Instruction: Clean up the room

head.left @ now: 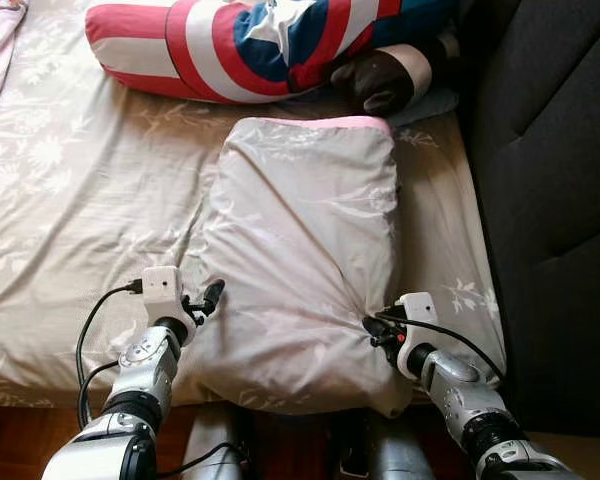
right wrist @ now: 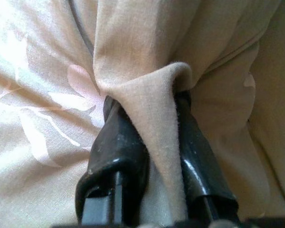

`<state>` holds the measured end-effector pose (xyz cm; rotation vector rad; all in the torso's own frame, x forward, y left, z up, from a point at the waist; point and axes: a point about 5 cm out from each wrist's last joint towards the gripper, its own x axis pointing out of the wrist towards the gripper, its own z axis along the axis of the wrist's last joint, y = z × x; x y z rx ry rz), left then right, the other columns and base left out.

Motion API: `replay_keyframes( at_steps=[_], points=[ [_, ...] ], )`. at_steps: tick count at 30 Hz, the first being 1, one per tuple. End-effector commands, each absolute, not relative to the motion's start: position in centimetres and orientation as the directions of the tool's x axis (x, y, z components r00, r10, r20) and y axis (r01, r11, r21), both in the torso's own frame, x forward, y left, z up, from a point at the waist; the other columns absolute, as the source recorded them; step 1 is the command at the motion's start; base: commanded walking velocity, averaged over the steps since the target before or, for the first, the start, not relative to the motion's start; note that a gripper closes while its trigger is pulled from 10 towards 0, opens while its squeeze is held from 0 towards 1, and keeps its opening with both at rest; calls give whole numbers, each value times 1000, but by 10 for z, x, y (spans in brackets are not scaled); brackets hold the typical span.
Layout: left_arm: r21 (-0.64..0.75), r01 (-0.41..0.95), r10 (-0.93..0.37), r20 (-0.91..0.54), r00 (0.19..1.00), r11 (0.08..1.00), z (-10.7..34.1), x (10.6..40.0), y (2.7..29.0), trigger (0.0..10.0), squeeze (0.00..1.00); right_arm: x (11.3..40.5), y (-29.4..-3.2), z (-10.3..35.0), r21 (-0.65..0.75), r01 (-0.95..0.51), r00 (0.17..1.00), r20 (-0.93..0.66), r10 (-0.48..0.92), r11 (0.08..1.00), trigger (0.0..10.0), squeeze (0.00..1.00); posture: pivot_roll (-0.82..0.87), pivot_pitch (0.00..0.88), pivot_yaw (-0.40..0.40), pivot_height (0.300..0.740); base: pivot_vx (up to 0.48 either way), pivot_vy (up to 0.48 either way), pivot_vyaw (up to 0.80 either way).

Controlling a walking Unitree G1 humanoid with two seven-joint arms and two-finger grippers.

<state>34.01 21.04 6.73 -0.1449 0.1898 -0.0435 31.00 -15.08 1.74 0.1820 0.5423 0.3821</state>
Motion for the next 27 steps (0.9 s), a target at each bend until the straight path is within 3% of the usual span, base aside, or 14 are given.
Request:
replay_keyframes(
  at_steps=[1, 16, 21, 22, 23, 27],
  points=[
    [-156, 23, -57, -220, 974, 987, 55, 333, 211, 10000, 1000, 263, -157, -30, 308, -240, 635, -668, 389, 921, 0, 0, -54, 384, -86, 647, 0, 0, 0],
    [-163, 45, -85, -251, 964, 986, 44, 323, 212, 10000, 1000, 258, -160, -32, 310, -256, 623, -671, 402, 916, 0, 0, -80, 401, -125, 647, 0, 0, 0],
    [-243, 37, -114, -307, 945, 969, 32, 316, 209, 10000, 1000, 253, -163, -34, 311, -258, 617, -675, 404, 915, 0, 0, -102, 407, -141, 647, 0, 0, 0],
    [-269, 40, -128, -316, 940, 962, 30, 315, 208, 10000, 659, 253, -164, -34, 311, -258, 616, -676, 404, 915, 0, 0, -104, 407, -142, 647, 0, 0, 0],
    [-285, 44, -140, -324, 936, 958, 28, 314, 206, 10000, 0, 252, -164, -34, 312, -258, 616, -676, 404, 914, 0, 0, -108, 408, -147, 647, 0, 0, 0],
    [-318, 84, -202, -359, 911, 944, 20, 310, 196, 10000, 0, 249, -166, -35, 314, -260, 613, -677, 407, 913, 0, 0, -115, 409, -151, 647, 0, 0, 0]
  ],
)
